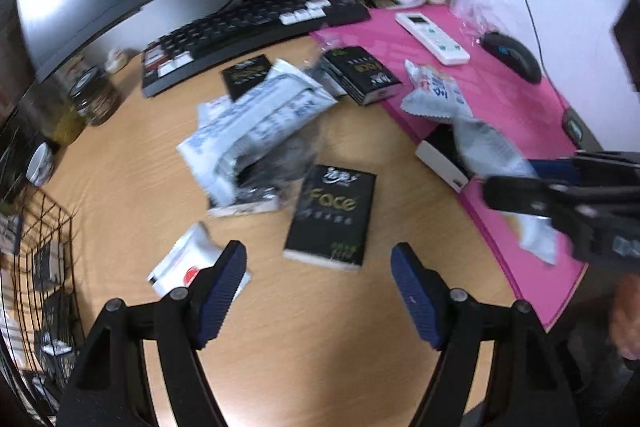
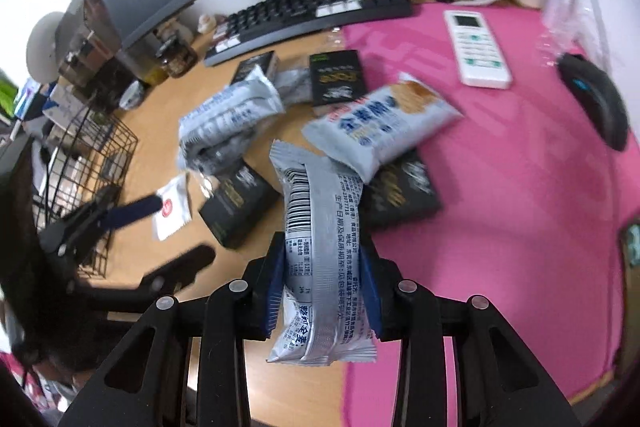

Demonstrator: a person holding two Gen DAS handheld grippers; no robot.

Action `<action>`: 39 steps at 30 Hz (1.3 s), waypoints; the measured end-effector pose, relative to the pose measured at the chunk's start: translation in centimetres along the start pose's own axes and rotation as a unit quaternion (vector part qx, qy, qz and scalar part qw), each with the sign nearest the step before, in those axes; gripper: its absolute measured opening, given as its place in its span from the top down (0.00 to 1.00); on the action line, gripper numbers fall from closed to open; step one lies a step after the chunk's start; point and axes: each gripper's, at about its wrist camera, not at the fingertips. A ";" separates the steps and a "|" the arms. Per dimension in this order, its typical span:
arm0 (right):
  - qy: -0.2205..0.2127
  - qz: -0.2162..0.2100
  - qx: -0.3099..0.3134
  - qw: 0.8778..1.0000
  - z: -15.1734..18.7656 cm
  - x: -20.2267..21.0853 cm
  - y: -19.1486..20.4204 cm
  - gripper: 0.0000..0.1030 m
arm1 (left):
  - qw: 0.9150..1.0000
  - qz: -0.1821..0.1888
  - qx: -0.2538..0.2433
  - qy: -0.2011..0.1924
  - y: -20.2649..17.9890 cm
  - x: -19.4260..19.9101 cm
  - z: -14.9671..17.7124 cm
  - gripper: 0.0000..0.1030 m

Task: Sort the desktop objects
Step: 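Grasp the white snack bar wrapper with the right gripper, then grasp a black Face pack with the left gripper while the right holds the wrapper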

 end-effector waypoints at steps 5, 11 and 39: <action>-0.008 0.060 0.008 0.998 0.7 0.6 -1.9 0.66 | 1.000 0.002 -0.007 0.016 -0.4 -2.0 -0.9 0.24; 0.012 0.095 0.001 0.995 1.9 -1.3 -4.2 0.63 | 1.000 0.009 0.005 0.018 -0.1 -3.5 -1.9 0.24; -0.016 0.144 0.010 0.989 2.7 -1.7 -3.2 0.54 | 1.000 0.006 0.020 0.022 -0.4 -2.4 1.7 0.30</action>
Point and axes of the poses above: each gripper's, at about its wrist camera, not at the fingertips, and x roughly against the way its jaws point, y to its left, z to its underside, and after that the axes turned 10 degrees about z, right-handed
